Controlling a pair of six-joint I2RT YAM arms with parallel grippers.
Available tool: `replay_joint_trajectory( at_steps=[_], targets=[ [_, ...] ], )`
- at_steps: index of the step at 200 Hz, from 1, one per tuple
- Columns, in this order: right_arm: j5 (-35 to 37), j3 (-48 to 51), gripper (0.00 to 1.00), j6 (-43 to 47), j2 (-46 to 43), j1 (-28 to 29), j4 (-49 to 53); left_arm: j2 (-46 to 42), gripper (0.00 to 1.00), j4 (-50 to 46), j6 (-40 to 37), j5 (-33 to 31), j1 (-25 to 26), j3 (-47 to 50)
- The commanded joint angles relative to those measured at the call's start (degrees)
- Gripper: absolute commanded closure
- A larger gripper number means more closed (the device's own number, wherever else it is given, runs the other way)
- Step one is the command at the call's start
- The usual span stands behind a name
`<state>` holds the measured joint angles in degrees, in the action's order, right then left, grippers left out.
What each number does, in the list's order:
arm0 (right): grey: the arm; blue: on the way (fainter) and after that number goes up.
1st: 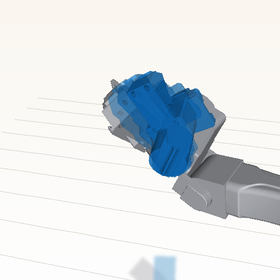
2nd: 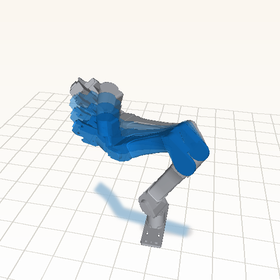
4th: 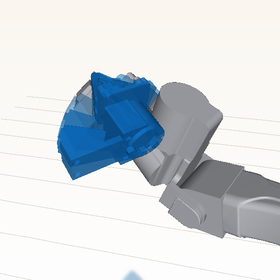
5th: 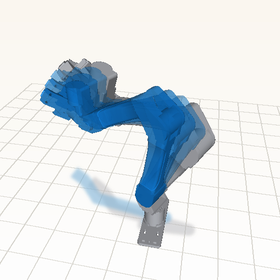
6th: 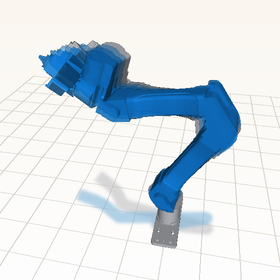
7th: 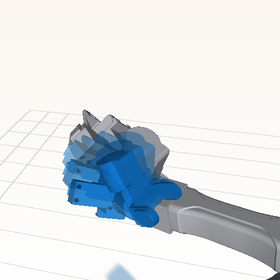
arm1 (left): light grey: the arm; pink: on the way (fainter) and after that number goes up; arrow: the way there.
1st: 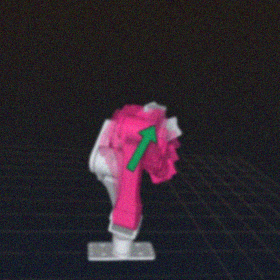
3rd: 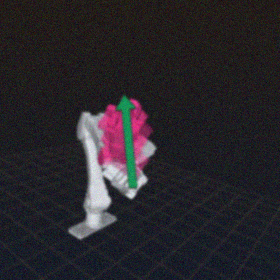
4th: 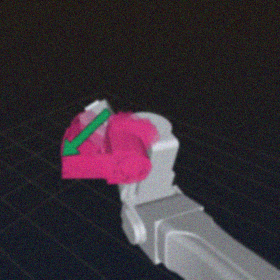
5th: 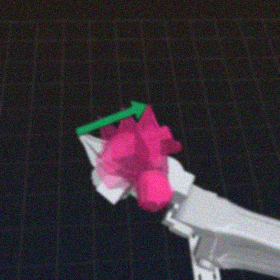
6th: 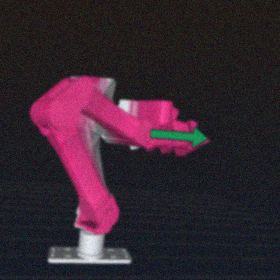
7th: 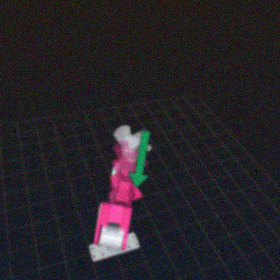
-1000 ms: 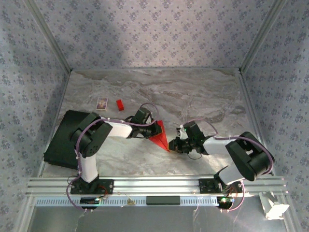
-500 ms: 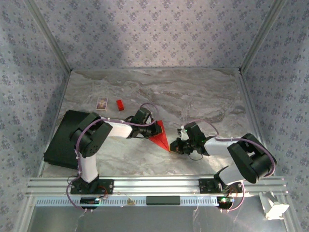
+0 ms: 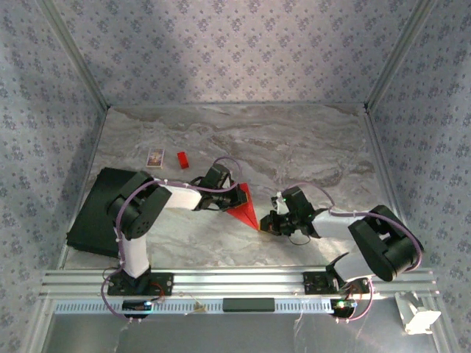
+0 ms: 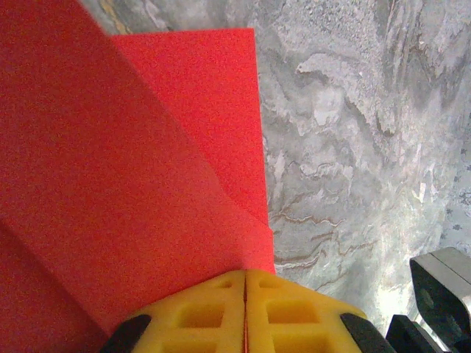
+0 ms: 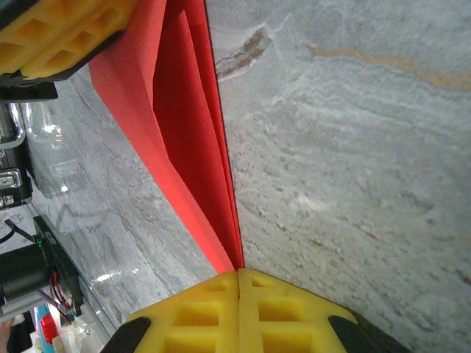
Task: Fold a paper plane with a square sheet of paper (pick it up from the middle)
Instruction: Fourth fold the wing at the center of the table.
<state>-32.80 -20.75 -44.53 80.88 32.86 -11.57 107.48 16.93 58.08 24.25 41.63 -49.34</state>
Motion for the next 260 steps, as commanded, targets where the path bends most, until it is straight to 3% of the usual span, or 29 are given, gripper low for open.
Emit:
replay_joint_trajectory(
  at_steps=[1, 38, 77, 111, 148, 190, 225, 260],
  targets=[
    [0.2, 2.6, 0.95, -0.2, 0.4, 0.1, 8.3, 2.3, 0.92, -3.0, -0.5, -1.6, -0.3, 1.8],
    [2.6, 1.1, 0.87, -0.2, -3.7, -0.1, 13.6, 2.5, 0.92, -2.9, -0.6, -1.4, -0.4, 2.0],
    [4.2, -4.1, 0.86, 1.0, -10.0, -0.9, 17.2, 2.5, 0.92, -3.0, -0.8, -1.3, -0.3, 2.2],
    [-0.9, -10.6, 0.99, 2.9, -2.7, -0.6, 13.1, 2.6, 0.92, -3.0, -0.8, -1.2, -0.3, 2.3],
    [-0.8, -17.7, 1.00, 3.4, 4.9, 2.8, 11.6, 2.6, 0.92, -3.0, -0.8, -1.2, -0.3, 2.3],
    [4.7, -22.5, 1.00, 3.9, 11.3, 6.1, 13.4, 2.7, 0.92, -3.0, -0.8, -1.1, -0.4, 2.3],
    [6.6, -20.4, 1.00, 2.8, 14.4, 5.7, 11.6, 2.8, 0.92, -2.9, -0.9, -1.0, -0.4, 2.3],
    [3.8, -14.6, 1.00, 1.4, 14.1, 4.6, 6.6, 3.1, 0.92, -2.9, -0.9, -1.1, -0.4, 2.3]
  ],
)
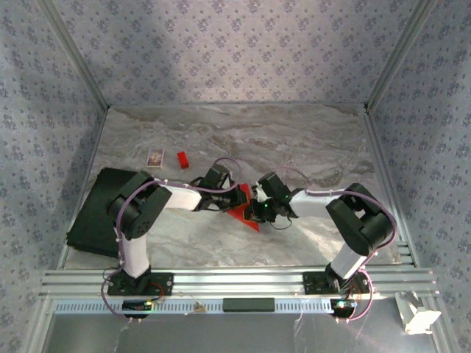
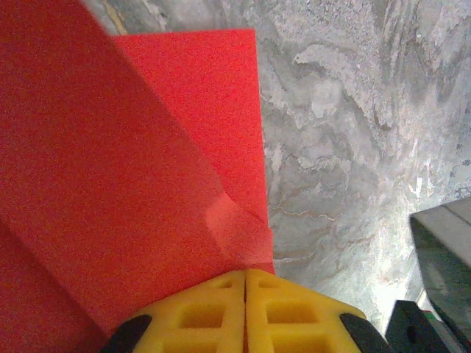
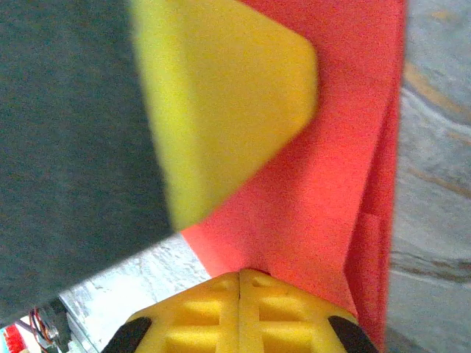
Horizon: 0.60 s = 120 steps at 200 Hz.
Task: Fold a paper plane with a square sheet of paper (pick it up from the middle)
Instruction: Fourth fold the wing at the center of the table.
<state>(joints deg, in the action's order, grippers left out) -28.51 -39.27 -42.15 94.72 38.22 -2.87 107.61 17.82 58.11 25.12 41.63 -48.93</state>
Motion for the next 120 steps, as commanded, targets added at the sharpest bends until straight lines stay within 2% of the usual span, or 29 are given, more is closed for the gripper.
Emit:
replay_joint_trajectory(
  at_steps=[1, 67, 120],
  targets=[
    [-0.5, 4.1, 1.00, -1.0, 0.3, -0.8, -2.3, 2.9, 0.92, -3.8, -0.9, -1.9, -0.4, 1.9],
    [-4.6, 11.8, 0.98, -2.8, -2.5, -2.1, -9.5, 3.2, 0.92, -3.8, -1.0, -2.3, -0.9, 2.6],
    [-5.4, 16.0, 0.97, -1.1, -7.4, -2.6, -6.9, 4.1, 0.92, -3.3, -0.8, -2.3, -1.0, 2.9]
  ],
)
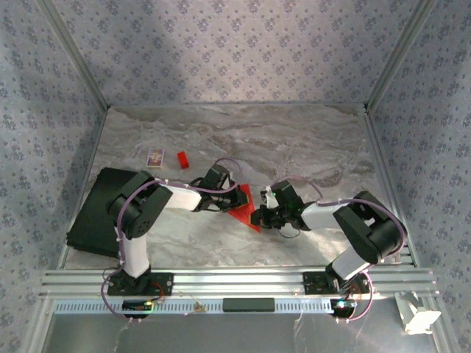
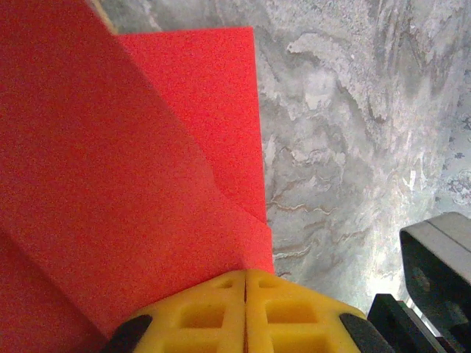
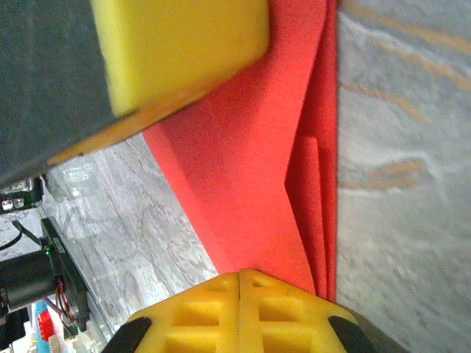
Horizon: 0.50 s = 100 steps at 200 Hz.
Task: Fold a paper plane with a square sheet of paper (pick it up from the middle)
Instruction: Fourth fold the wing at the center of the table.
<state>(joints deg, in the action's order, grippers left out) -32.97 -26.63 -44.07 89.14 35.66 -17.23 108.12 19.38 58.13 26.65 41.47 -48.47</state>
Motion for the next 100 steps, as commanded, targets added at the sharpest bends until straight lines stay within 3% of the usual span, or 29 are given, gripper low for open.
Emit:
replay_joint_trajectory(
  at_steps=[1, 100],
  targets=[
    [-0.9, 3.5, 0.97, 0.9, -1.9, 0.0, 7.5, 3.6, 0.92, -4.9, -0.8, -3.9, -0.8, 2.4],
    [3.6, 12.6, 0.98, -0.3, -13.3, 0.2, 13.2, 3.5, 0.92, -4.4, -0.7, -3.4, -1.0, 2.6]
  ],
)
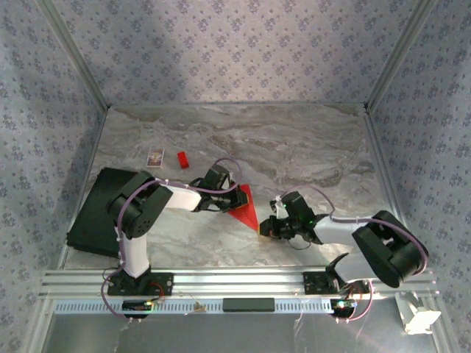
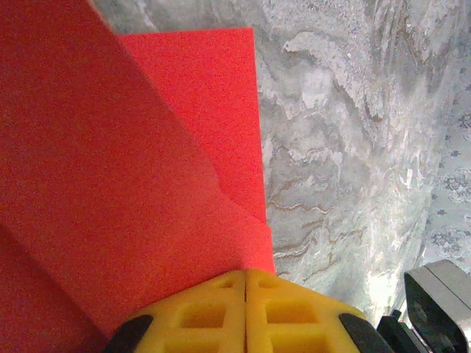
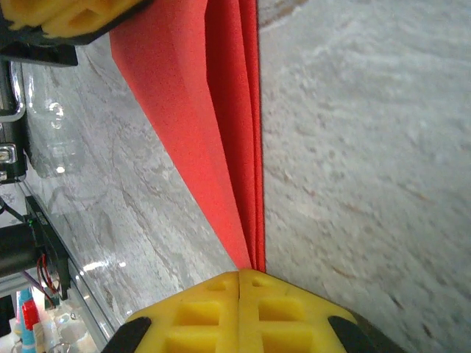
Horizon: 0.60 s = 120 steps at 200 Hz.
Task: Fold a paper plane with a square sheet of paper (pick it up from the middle)
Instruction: Fourth fold the wing at the center of the table.
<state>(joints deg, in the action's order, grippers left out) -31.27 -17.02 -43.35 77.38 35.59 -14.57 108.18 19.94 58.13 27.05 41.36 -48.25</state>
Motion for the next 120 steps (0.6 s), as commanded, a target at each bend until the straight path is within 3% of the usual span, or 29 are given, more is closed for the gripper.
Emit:
replay_joint_trajectory(
  at_steps=[1, 49, 120],
  targets=[
    [1.9, 2.9, 0.98, -1.1, -1.7, 0.3, 10.6, 3.4, 0.92, -4.9, -0.7, -3.8, -0.8, 2.4],
    [1.0, -6.8, 0.97, 0.6, -8.2, 0.1, 17.2, 2.6, 0.93, -4.7, -0.6, -3.5, -0.7, 2.6],
    [2.4, -20.1, 0.97, -1.2, 9.8, 0.9, 10.4, 2.6, 0.93, -4.4, -0.4, -3.4, -0.5, 2.6]
  ],
)
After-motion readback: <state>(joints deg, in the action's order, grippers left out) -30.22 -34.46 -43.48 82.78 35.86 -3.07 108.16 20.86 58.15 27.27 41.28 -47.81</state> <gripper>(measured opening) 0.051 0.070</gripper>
